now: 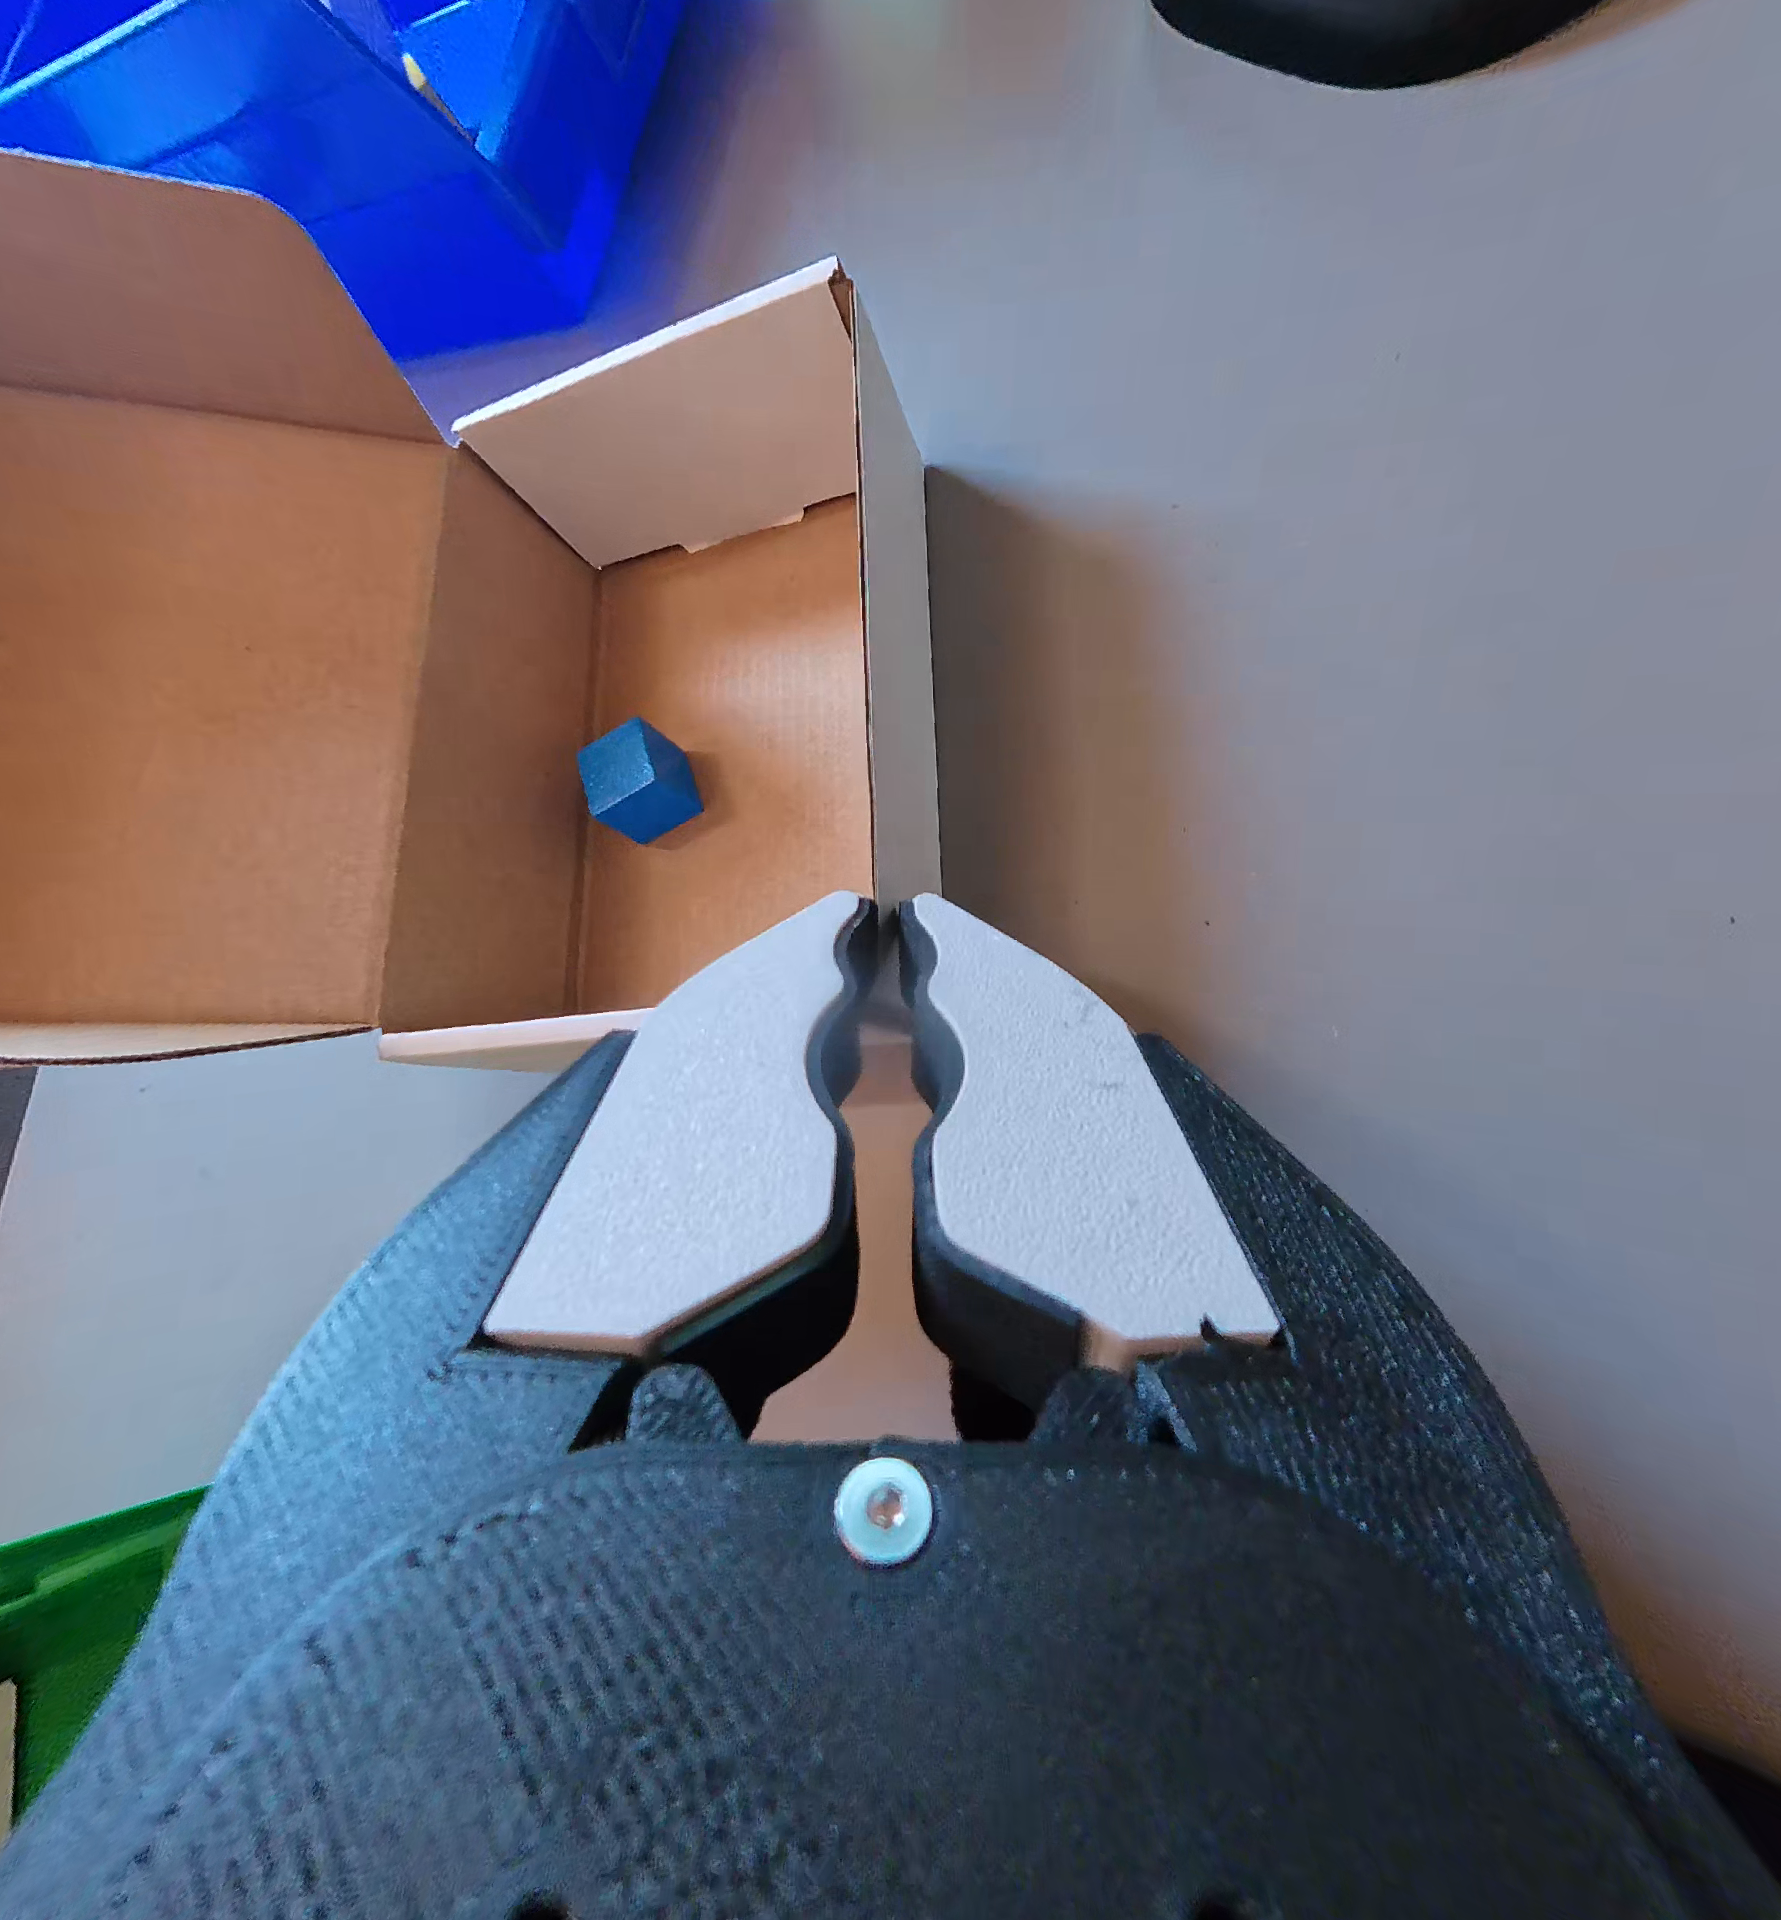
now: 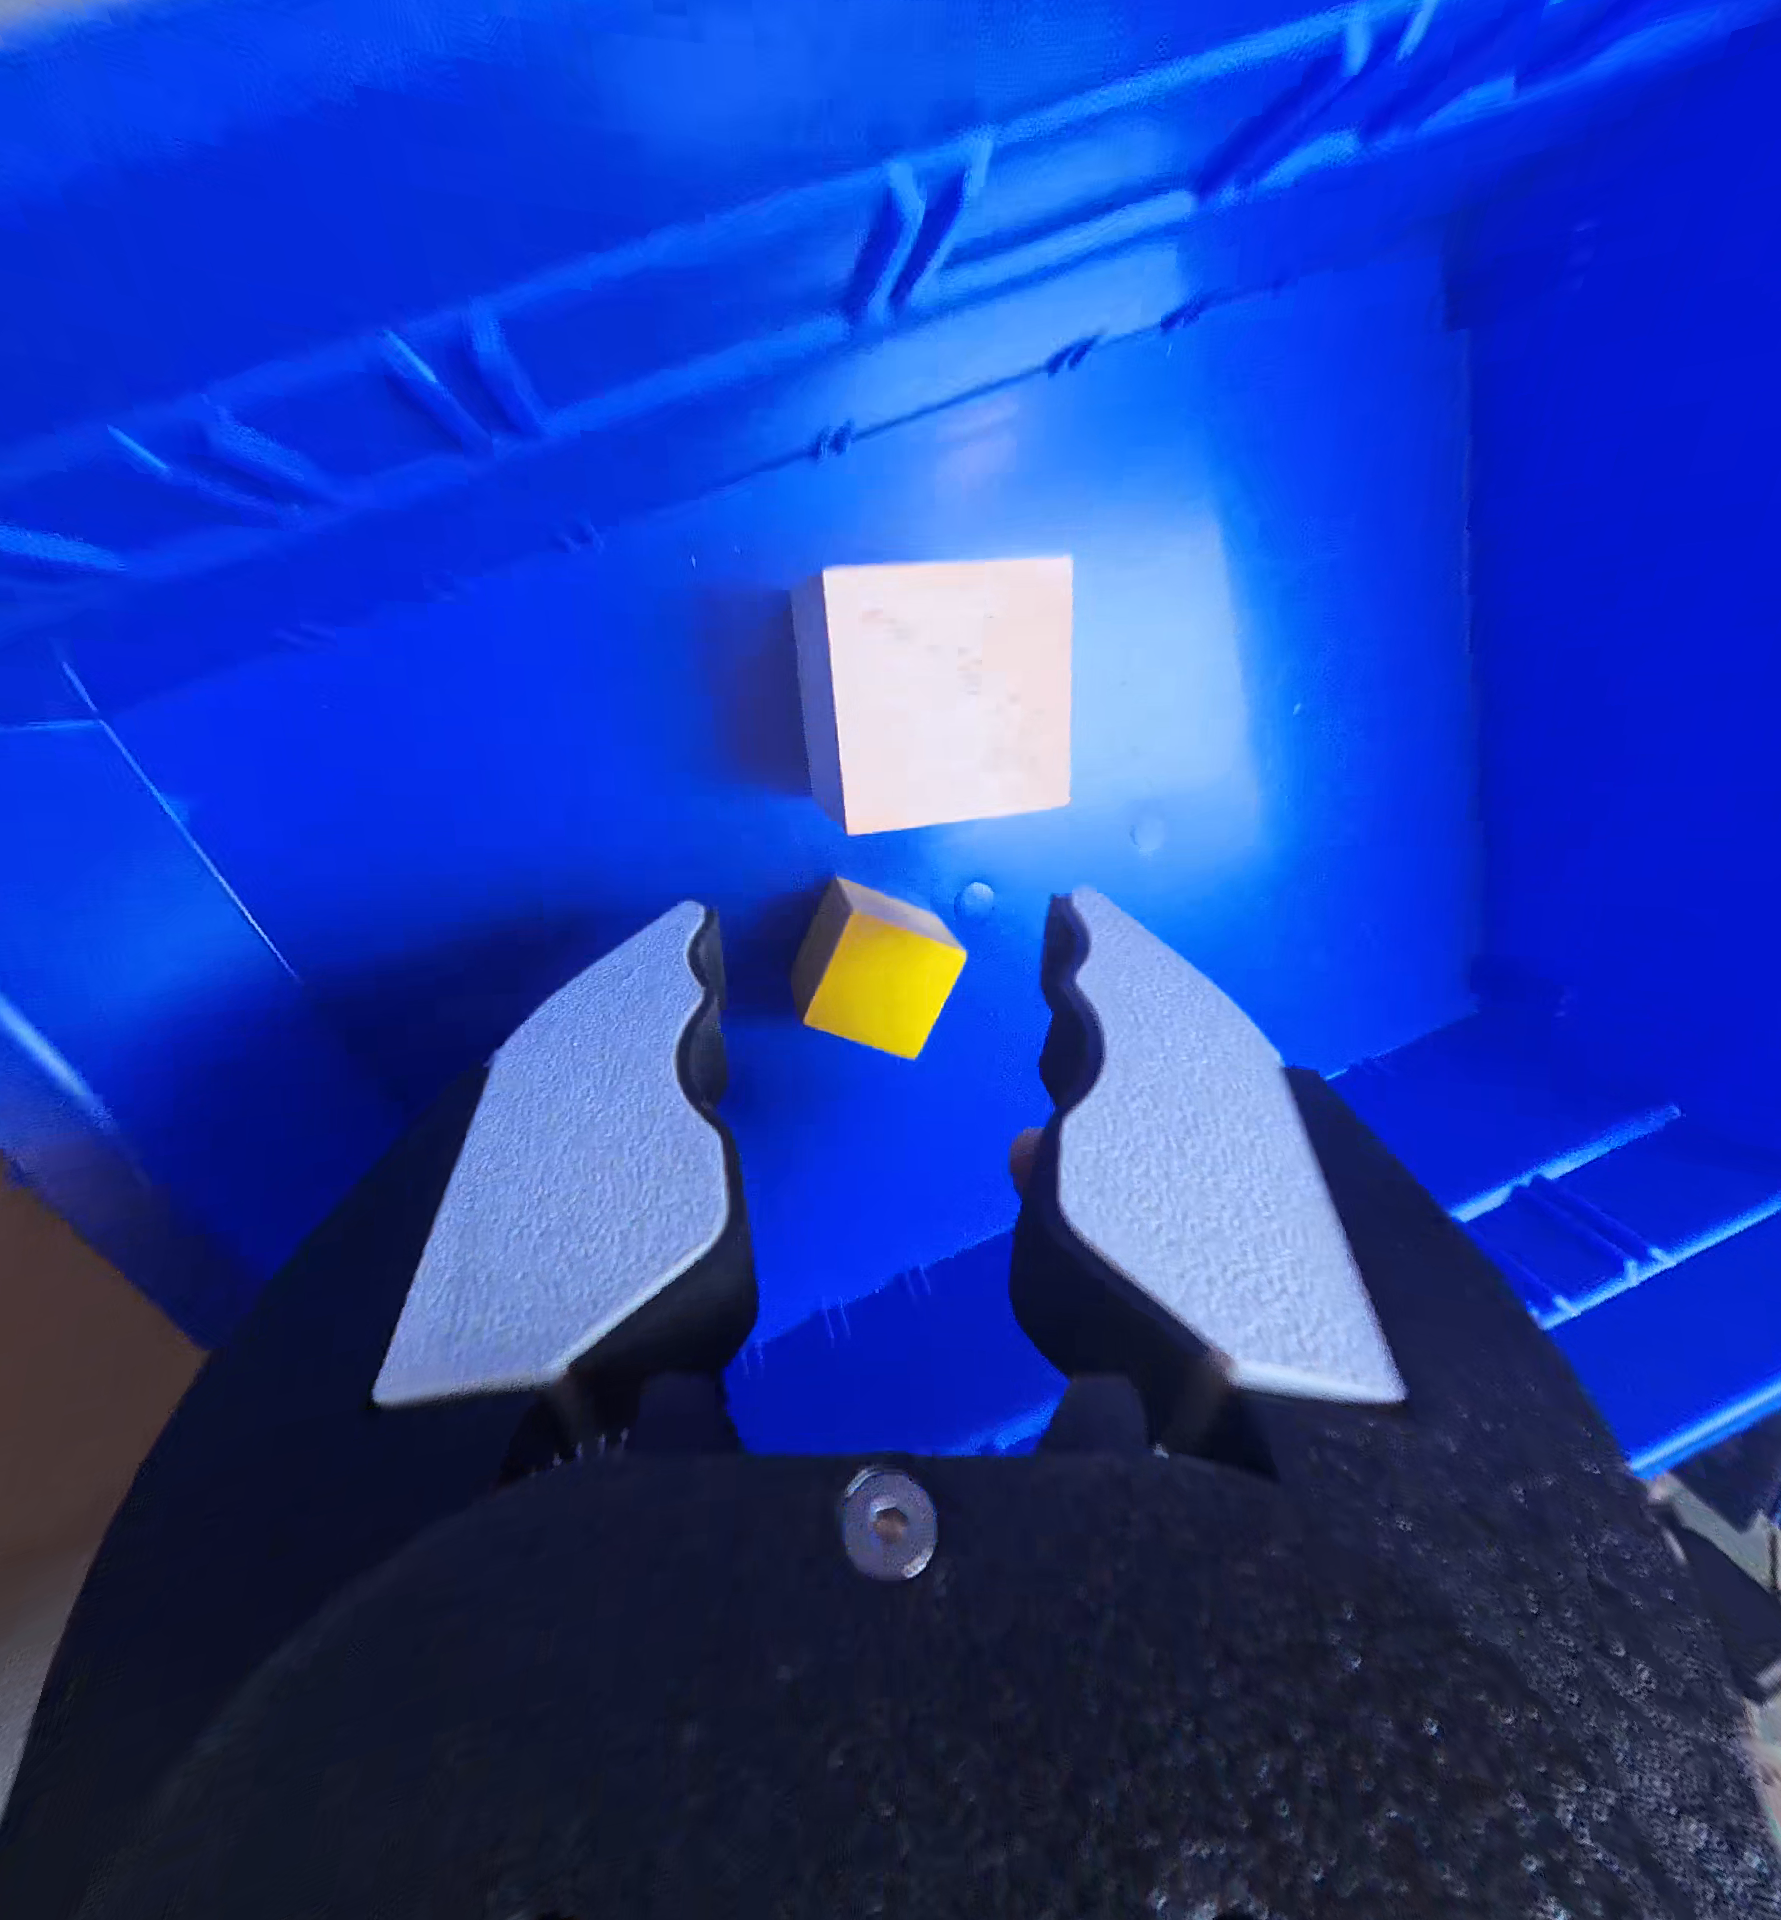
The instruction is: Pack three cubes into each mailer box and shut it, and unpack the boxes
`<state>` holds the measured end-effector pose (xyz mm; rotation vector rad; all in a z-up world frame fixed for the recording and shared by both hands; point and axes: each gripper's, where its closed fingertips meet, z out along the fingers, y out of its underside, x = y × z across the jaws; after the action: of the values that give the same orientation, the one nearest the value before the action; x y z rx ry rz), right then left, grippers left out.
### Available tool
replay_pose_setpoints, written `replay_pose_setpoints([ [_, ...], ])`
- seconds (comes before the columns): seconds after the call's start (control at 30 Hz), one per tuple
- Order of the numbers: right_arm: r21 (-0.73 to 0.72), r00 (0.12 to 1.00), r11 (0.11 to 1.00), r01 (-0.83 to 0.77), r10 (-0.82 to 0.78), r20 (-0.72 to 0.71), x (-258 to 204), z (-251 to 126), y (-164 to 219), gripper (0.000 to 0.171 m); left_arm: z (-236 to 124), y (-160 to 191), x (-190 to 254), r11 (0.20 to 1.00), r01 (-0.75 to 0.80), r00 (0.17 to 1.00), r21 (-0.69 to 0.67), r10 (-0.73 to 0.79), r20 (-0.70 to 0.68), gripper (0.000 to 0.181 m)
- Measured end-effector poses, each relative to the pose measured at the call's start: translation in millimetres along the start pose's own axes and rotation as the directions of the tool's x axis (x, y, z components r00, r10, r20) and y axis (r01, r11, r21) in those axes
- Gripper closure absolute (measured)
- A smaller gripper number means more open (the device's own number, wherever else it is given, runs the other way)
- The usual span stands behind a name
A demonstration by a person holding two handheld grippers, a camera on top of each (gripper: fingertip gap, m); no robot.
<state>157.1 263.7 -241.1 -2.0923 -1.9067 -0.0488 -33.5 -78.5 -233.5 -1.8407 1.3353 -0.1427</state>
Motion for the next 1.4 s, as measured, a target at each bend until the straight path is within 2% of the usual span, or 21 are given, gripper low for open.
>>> replay_pose_setpoints([
  [0.03, 0.033, 1.0, 0.999, -0.005, 0.005, 0.008, 0, -4, -8, 0.11, 0, 0, 0, 1.0, 0.002, 1.0, 0.002, -0.002, -0.002, 0.177],
  [0.13, 0.076, 1.0, 0.997, -0.005, 0.006, -0.012, 5, -7, -27, 0.109, 0, 0, 0, 1.0, 0.002, 1.0, 0.002, -0.002, -0.001, 0.177],
  [0.23, 0.094, 1.0, 0.995, -0.012, 0.013, -0.012, 8, 6, -37, 0.108, 0, 0, 0, 1.0, -0.001, 1.0, -0.003, 0.001, 0.004, 0.177],
  [0.33, 0.1, 1.0, 0.995, 0.006, -0.006, -0.003, 6, 11, -39, 0.119, 0, 0, 0, 1.0, -0.002, 1.0, -0.004, 0.002, 0.006, 0.177],
  [0.43, 0.072, 0.989, 0.995, 0.073, -0.082, 0.123, -25, 1, -33, 0.13, 0, 0, 0, 1.0, -0.003, 1.0, -0.002, 0.003, 0.004, 0.177],
  [0.53, 0.028, 0.979, 0.984, 0.177, -0.179, 0.103, -44, -6, -24, 0.13, 0, 0, 0, 1.0, -0.007, 1.0, -0.004, 0.007, 0.005, 0.177],
  [0.57, 0.033, 0.981, 0.985, 0.169, -0.171, 0.091, -45, -8, -25, 0.121, 0, 0, 0, 1.0, -0.008, 1.0, -0.005, 0.008, 0.007, 0.177],
  [0.7, 0.107, 0.99, 0.994, 0.03, -0.044, 0.134, -34, -24, -25, 0.108, 0, 0, 1, 1.0, -0.012, 1.0, -0.01, 0.012, 0.011, 0.177],
  [0.77, 0.106, 0.991, 0.993, -0.044, 0.03, 0.134, -20, -28, -19, 0.109, 0, 0, 1, 1.0, -0.011, 1.0, -0.01, 0.011, 0.01, 0.177],
  [0.9, 0.023, 0.974, 0.978, -0.209, 0.205, 0.097, 6, -19, 2, 0.122, 0, 0, 1, 1.0, -0.005, 1.0, -0.005, 0.005, 0.004, 0.177],
  [1.0, -0.071, 0.97, 0.972, -0.223, 0.228, 0.078, 5, -3, 17, 0.123, 0, 0, 1, 1.0, -0.004, 1.0, -0.004, 0.004, 0.003, 0.177],
  [1.03, -0.092, 0.973, 0.973, -0.212, 0.22, 0.075, 3, 2, 20, 0.124, 0, 0, 1, 1.0, -0.005, 1.0, -0.004, 0.005, 0.003, 0.177],
  [1.1, -0.113, 0.983, 0.979, -0.167, 0.174, 0.055, 1, 7, 22, 0.145, 0, 0, 1, 1.0, -0.005, 1.0, -0.003, 0.005, 0.004, 0.177],
  [1.17, -0.11, 0.995, 0.992, -0.062, 0.07, 0.077, -7, 5, 20, 0.145, 0, 0, 1, 1.0, -0.005, 1.0, -0.003, 0.005, 0.004, 0.177],
  [1.27, -0.179, 0.988, 0.977, 0.117, -0.096, 0.123, -24, 0, 31, 0.145, 0, 0, 1, 1.0, -0.006, 1.0, -0.002, 0.006, 0.003, 0.177],
  [1.4, -0.177, 0.982, 0.966, 0.19, -0.182, 0.058, -26, 0, 27, 0.137, 0, 0, 1, 1.0, -0.008, 1.0, -0.002, 0.008, 0.005, 0.177],
])
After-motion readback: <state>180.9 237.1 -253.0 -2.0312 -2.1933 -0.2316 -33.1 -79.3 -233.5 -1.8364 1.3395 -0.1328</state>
